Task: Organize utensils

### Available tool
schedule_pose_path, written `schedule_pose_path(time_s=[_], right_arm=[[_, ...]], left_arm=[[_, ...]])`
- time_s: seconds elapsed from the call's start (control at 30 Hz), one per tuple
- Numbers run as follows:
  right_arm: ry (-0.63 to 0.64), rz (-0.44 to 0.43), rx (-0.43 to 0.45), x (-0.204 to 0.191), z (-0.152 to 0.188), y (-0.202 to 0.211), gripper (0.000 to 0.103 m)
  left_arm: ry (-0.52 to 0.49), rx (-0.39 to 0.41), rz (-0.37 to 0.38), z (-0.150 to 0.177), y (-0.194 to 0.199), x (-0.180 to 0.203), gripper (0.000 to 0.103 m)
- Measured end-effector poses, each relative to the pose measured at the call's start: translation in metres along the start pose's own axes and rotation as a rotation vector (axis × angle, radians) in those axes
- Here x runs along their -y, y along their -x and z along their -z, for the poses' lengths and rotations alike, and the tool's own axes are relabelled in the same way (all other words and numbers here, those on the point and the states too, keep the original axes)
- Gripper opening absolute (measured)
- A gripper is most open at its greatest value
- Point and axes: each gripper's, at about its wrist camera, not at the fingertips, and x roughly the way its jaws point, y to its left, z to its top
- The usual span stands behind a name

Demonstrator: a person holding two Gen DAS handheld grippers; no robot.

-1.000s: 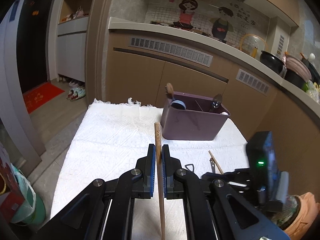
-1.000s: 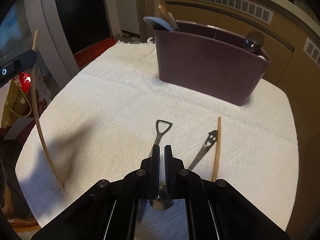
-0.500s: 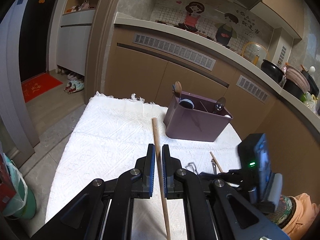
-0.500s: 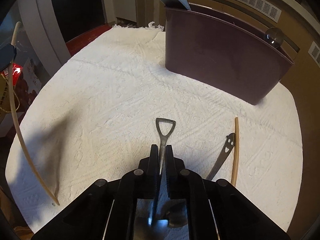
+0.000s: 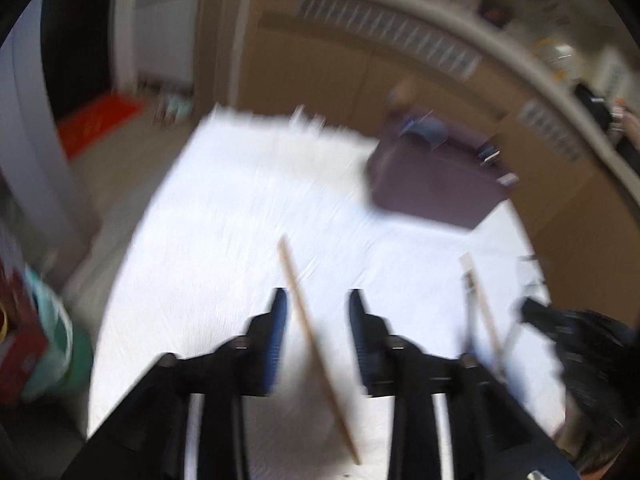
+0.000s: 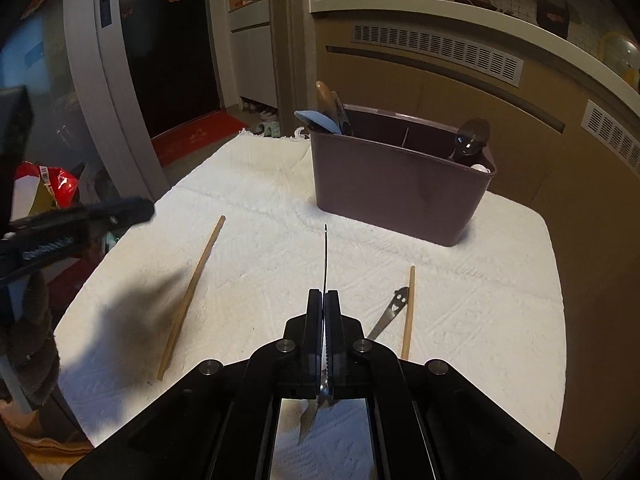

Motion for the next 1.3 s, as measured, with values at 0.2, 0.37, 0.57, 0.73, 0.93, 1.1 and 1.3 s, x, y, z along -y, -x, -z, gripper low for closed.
schedule_pose_path(time_s=[0.2,0.37,0.57,0.73,0.93,1.1,1.3], right_arm=[[-0.034,-0.035,0.017,0.013,0.004,-0.002,0.001],[-0.051,-0.046,0.018,0.026,0.008,-0.004,0.002],[-0.08,-0.052,0.015,0.037,0.009,-0.007,0.003],[-0.074,-0.047,0.037,0.039,0.006,0.002,0.002],[-0.065,-0.032,0.064,0.037,0.002,0.018,0.002],[-0.058,-0.009,0.113,0.036,-0.006,0.04,0.001],[-0.038,0.002,0.157,0.031,-0.014,0.063,0.001]], left_arm=[[-0.023,-0.099,-0.159,-0.02,-0.052,0.003,0.032],[-0.044,-0.13,-0.232,-0.042,-0.08,0.004,0.032],[-0.086,-0.12,-0.187,-0.046,-0.091,0.014,0.006],[-0.158,-0.009,-0.123,-0.028,-0.057,0.032,0.004],[-0.22,0.168,-0.011,-0.015,0.016,0.058,0.004],[-0.272,0.316,0.047,-0.011,0.072,0.077,0.004],[-0.269,0.383,0.103,-0.017,0.105,0.081,0.003]])
